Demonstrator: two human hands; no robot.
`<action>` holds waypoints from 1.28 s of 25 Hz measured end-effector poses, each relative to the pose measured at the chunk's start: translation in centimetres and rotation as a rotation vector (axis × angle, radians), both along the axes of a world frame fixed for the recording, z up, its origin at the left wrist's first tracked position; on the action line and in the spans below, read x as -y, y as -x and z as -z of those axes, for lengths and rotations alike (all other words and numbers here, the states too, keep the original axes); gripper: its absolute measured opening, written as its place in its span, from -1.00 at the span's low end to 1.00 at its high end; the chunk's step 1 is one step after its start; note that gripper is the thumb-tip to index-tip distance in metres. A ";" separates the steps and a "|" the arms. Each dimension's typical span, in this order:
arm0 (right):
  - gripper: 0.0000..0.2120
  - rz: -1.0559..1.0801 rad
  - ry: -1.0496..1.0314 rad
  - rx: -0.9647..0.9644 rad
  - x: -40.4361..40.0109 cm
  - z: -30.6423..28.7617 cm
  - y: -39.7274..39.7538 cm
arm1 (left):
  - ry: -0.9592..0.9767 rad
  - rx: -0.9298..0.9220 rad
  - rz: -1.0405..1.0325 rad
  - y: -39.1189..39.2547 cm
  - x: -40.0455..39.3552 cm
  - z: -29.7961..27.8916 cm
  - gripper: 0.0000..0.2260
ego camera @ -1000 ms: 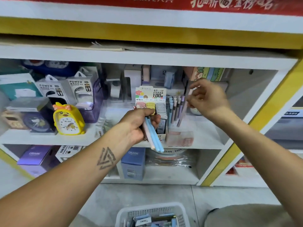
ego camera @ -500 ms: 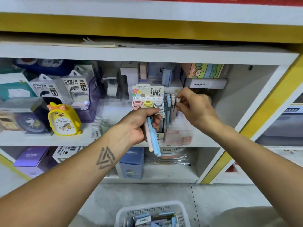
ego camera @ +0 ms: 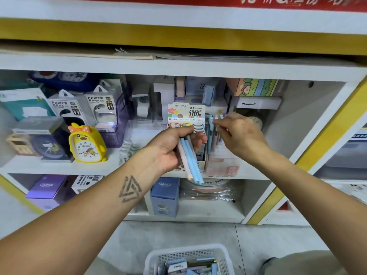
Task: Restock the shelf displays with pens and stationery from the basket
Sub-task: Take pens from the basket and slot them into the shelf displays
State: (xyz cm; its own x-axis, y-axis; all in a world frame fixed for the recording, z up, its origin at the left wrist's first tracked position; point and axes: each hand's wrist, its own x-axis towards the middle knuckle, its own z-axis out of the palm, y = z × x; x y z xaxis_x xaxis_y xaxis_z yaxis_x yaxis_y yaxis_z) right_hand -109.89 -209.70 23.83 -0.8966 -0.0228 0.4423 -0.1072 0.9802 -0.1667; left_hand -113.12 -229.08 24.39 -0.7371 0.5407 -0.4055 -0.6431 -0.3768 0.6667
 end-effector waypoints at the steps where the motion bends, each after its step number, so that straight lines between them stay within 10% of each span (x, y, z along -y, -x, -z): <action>1: -0.78 -0.019 0.132 -0.018 0.5 -0.3 -0.3 | -0.013 -0.010 0.011 -0.1 -0.1 0.0 -0.91; 5: -0.88 -0.164 0.934 0.269 2.6 -1.5 -1.1 | -0.023 -0.031 0.054 -0.3 -0.3 -0.1 -0.89; 10: -0.65 -0.129 1.116 0.504 2.8 -1.6 -1.3 | 0.060 -0.127 0.207 -1.4 -0.8 -0.3 -0.80; 16: -0.96 -0.033 1.506 0.395 1.5 -2.5 -0.9 | -0.003 -0.132 0.336 -1.5 -0.6 -0.1 -0.82; 21: -0.91 -0.015 1.607 0.162 -0.8 -3.3 -1.0 | 0.069 -0.172 0.378 -1.0 0.0 0.1 -0.85; 28: -0.94 -0.112 1.691 0.354 -0.8 -2.4 -1.6 | 0.081 -0.188 0.272 -0.7 -1.0 0.3 -0.89; 32: -0.88 -0.023 1.685 0.063 -2.6 -2.8 -1.4 | 0.170 -0.135 0.263 -0.7 -1.5 0.5 -0.96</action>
State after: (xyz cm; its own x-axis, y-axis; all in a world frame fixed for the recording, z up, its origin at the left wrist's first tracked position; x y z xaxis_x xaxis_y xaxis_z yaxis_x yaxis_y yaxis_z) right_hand -108.52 -207.12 26.62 -0.9188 0.3918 -0.0477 -0.0711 -0.2831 -0.9564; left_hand -112.40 -227.58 23.89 -0.6346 0.6523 -0.4145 -0.6054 -0.0862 0.7912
